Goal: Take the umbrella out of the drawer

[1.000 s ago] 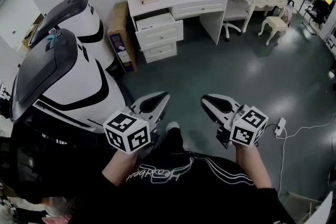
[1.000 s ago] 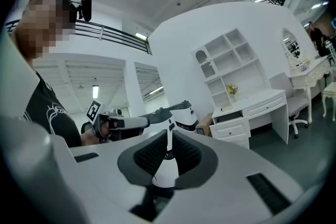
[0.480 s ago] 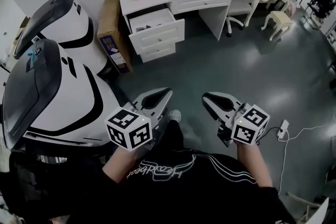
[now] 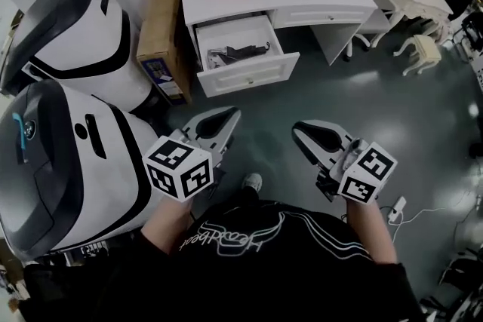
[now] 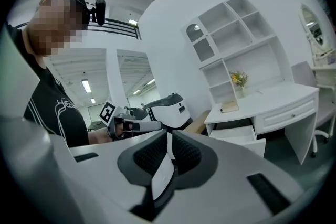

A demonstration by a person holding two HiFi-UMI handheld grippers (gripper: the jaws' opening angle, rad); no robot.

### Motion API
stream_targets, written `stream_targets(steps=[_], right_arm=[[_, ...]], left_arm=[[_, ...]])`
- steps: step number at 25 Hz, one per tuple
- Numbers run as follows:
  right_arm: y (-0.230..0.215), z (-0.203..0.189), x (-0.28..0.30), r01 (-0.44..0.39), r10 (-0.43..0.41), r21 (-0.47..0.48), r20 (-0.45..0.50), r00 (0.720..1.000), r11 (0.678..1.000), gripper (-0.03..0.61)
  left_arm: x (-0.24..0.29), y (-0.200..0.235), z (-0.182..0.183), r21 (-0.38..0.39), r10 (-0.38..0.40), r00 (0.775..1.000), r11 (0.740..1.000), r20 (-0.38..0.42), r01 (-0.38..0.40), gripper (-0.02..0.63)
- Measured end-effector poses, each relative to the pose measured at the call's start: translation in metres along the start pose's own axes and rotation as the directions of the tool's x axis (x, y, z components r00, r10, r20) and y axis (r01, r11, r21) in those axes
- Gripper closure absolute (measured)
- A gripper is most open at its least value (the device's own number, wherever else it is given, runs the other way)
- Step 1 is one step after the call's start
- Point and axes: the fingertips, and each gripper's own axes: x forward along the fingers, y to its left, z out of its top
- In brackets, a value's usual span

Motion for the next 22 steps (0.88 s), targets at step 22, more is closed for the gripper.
stream_targets(steps=[22], right_arm=[[-0.208,0.039,0.208,-0.122,0.103,-0.067,-0.235,0.967,0.990,0.522]], left_arm=[[0.116,0.194,0.064,-0.087,0.107,0.994,0.990,-0.029,-0.109,0.591]])
